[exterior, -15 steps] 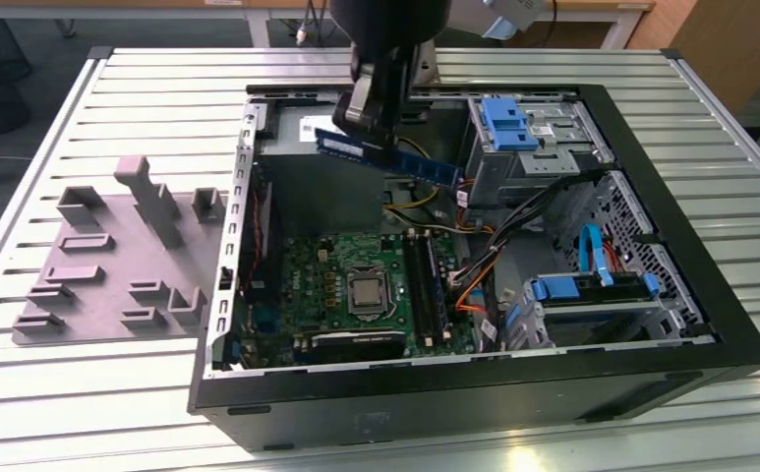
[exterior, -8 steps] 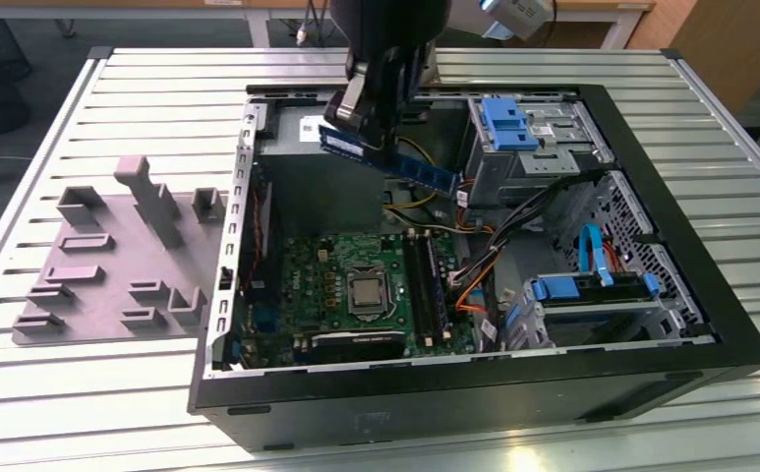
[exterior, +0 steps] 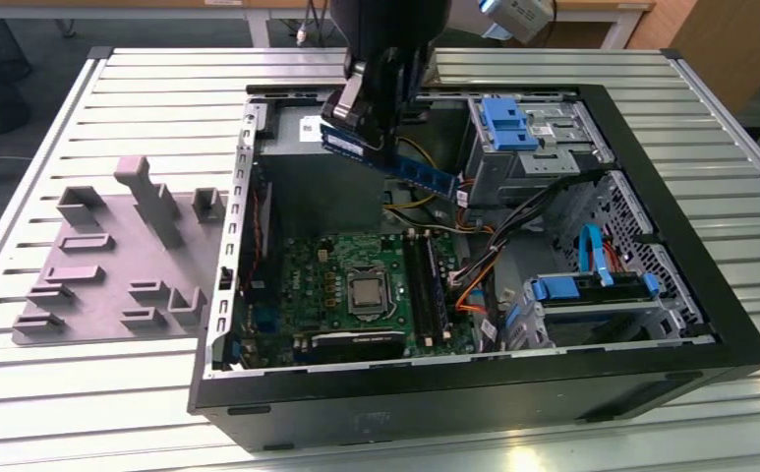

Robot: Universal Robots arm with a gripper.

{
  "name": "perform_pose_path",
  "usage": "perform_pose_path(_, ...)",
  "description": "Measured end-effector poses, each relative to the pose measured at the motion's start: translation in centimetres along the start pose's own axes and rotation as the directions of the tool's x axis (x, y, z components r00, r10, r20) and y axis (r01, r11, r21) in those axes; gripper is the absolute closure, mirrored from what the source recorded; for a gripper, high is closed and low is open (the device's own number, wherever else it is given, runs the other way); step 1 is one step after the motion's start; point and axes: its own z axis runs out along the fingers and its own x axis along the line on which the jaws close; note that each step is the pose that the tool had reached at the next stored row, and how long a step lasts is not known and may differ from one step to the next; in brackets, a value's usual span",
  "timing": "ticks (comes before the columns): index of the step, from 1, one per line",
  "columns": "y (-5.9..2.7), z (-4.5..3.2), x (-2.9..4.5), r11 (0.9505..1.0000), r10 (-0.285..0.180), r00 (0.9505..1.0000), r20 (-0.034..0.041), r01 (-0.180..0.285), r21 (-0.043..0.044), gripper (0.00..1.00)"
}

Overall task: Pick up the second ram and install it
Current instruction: 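Insert the second ram into the second slot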

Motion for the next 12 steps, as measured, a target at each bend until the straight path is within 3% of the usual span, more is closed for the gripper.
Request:
perform_pose_path(2, 0.00, 0.00, 0.00, 1.0000, 0.007, 1.0000, 0.0001, -0.007, 0.0002, 0.86)
perform_pose_path(6, 0.00, 0.06, 0.00, 0.9973, 0.074, 0.9973, 0.0006, -0.074, 0.0016, 0.86)
perform_pose_path(12, 0.00, 0.17, 0.00, 0.9838, 0.179, 0.9838, 0.0023, -0.179, 0.0033, 0.86)
